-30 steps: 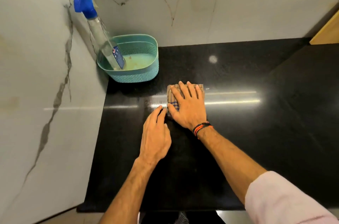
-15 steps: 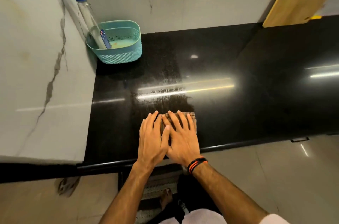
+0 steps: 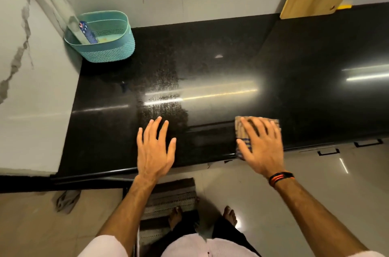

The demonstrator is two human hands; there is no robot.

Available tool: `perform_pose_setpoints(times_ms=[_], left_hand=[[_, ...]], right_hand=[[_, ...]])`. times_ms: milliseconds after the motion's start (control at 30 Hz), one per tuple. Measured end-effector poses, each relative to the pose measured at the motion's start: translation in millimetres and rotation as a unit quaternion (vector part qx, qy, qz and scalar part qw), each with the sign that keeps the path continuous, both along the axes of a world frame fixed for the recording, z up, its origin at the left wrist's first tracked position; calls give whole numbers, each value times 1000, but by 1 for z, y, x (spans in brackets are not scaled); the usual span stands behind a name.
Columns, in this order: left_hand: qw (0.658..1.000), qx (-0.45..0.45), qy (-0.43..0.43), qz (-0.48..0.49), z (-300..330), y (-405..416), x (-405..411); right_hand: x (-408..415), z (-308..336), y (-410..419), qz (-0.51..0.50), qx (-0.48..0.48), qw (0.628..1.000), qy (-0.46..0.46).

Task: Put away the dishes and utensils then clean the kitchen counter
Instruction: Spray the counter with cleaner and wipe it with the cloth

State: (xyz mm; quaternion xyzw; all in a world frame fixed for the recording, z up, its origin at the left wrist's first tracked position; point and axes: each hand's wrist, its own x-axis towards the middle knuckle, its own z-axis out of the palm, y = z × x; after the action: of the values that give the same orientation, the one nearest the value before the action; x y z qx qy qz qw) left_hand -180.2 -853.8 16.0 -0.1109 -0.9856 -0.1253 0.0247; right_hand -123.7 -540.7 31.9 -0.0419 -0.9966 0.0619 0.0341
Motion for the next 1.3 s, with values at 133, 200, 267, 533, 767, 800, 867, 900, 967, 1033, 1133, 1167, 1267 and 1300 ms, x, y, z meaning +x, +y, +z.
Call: perform_pose_setpoints(times_ms=[133,200,267,533,767,800,867,900,967,1033,1133,1167,1267,1300], left_hand=[[1000,-12,10,8,1,0,0],[1000,-11,13,9,2,1,-1],[1000,-9,15,13,2,1,-2],[997,33,42,48,3,7,-15],[993,86,66,55,9,-22,-73],[994,70,71,51,8,-27,-82],[996,45,71,31,6,-30,-101],[997,34,61,21,6,-27,-110],[1000,10,23,8,5,-17,-126],[1000,-17,-7,1,3,-10,-137],[999,-33,-11,8,-2,-10,-141],[999,-34,-12,9,-2,-10,-141],[999,-43,-15,19,-1,-8,-142],[999,-44,-20,20,0,-7,-142]], right_hand=[[7,2,84,-57,26,998,-14],[6,2,101,-68,33,997,-24],[2,2,92,-82,35,996,-21],[-38,10,-79,35,-22,999,-31],[-94,10,-194,119,-69,990,-39],[-97,8,-190,126,-61,989,-42],[-104,4,-170,117,-46,991,-35],[-108,2,-153,95,-37,994,-26],[-115,0,-108,37,-13,999,-20],[-118,-3,-48,-27,15,999,-26],[-114,1,41,-124,34,991,-28],[-112,2,62,-144,42,988,-32],[-116,3,79,-183,52,981,-41],[-119,2,72,-191,54,980,-34]])
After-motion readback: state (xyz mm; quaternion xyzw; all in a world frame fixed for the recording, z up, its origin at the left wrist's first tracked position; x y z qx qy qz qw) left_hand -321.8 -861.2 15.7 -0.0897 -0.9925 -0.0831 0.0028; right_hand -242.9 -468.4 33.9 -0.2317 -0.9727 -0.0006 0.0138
